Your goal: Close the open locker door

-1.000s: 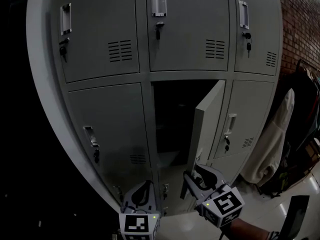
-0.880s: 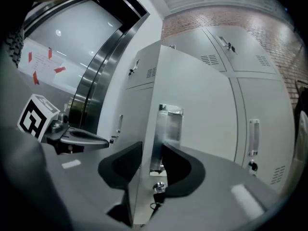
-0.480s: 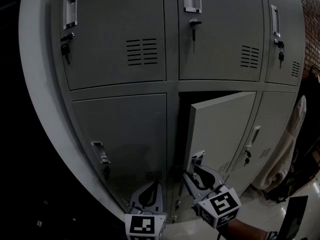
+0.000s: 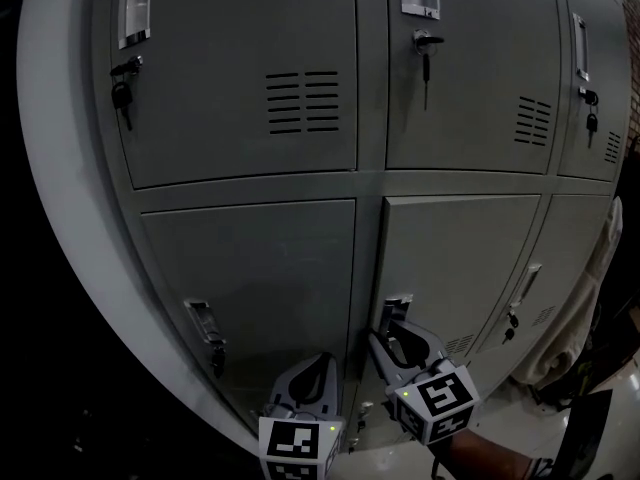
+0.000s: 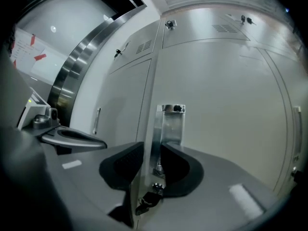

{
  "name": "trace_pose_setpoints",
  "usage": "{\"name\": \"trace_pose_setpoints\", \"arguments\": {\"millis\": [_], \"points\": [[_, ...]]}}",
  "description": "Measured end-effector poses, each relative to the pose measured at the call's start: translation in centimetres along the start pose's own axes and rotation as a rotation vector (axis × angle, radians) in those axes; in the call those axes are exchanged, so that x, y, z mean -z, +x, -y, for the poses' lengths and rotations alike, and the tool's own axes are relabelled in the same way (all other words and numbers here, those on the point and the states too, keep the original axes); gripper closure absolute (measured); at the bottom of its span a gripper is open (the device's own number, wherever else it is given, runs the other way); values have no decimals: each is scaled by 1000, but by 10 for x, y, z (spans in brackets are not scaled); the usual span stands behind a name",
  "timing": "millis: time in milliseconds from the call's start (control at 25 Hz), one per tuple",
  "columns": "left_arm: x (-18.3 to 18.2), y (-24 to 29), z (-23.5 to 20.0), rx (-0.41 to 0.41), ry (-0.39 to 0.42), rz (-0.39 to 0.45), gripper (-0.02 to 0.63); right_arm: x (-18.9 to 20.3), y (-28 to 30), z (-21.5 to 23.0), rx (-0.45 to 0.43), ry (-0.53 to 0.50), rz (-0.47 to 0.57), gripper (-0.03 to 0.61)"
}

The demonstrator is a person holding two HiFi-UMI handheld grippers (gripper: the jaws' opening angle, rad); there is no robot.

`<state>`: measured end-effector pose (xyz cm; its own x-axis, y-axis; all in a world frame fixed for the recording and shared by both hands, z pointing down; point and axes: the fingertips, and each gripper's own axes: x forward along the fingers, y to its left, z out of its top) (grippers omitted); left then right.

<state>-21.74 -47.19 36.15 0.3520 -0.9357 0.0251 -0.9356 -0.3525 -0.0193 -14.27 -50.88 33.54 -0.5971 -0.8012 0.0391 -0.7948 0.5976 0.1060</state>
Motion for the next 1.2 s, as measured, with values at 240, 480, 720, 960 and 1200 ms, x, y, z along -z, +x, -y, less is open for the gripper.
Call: {"name": "trace_pose_setpoints", "arguments": {"millis": [240, 480, 720, 960, 1200], "points": [[-30, 12, 0, 19, 21, 32, 611, 1, 12, 7, 8, 5, -2, 472], [-38, 16, 12, 35, 51, 24, 611, 1, 16, 7, -2, 14, 5, 479], [-44, 12, 25, 35, 50, 31, 611, 2, 7, 5, -53, 64, -3, 454], [-52, -13, 58, 35, 51, 44, 611, -6, -46, -5, -71, 39, 17, 439], [-44, -54, 122, 30, 29, 36, 611, -8, -138, -3, -69, 25, 41, 439]]}}
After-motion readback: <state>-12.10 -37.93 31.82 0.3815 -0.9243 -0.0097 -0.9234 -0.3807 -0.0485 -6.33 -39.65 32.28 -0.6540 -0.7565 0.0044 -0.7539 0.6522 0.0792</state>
